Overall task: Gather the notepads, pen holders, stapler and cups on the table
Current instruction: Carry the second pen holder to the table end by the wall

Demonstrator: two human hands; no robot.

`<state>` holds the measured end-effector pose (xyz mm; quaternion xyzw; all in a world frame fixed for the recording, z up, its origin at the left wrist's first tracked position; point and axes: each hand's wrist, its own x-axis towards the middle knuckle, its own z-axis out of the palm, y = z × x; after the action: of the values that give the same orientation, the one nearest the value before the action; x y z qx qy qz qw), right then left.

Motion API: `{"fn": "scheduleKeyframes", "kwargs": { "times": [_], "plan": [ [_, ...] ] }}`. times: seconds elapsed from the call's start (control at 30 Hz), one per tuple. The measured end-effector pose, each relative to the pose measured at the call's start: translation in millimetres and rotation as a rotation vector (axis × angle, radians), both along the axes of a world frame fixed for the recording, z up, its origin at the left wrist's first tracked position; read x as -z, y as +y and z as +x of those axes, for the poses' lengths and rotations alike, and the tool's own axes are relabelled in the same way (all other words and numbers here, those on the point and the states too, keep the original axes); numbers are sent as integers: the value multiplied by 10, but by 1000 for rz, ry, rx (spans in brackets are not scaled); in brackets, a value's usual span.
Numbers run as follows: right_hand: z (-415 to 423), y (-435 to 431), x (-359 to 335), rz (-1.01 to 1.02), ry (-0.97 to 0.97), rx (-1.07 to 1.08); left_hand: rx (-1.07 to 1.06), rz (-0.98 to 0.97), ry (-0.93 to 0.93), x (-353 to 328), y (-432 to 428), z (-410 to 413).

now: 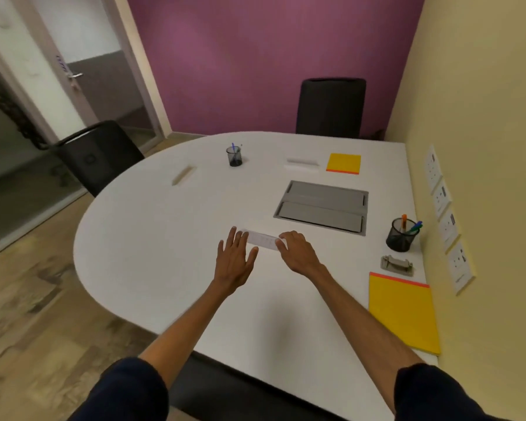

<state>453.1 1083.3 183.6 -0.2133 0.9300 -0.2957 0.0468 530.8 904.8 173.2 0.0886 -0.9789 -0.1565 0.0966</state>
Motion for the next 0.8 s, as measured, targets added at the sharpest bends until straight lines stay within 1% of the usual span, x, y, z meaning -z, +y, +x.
{"fn": "scheduleKeyframes", "kwargs": {
  "times": [0.1, 0.3, 0.43, 0.6, 0.8],
  "plan": [
    [129, -394, -209, -13, 30, -33, -25, -26, 54, -158, -374, 210],
    [558, -1281, -443, -6, 83, -104, -119, 24, 72, -430, -1207, 702],
    [939, -1935, -466, -12, 107, -143, -171, 61, 72, -487, -1797, 1186],
    [1568, -2890, -385, -84, 97, -200, -253, -7, 97, -469, -2648, 1926],
    [2281, -3939, -287, -190, 151, -273, -418, -9, 100, -510, -3560, 2783]
  ]
}}
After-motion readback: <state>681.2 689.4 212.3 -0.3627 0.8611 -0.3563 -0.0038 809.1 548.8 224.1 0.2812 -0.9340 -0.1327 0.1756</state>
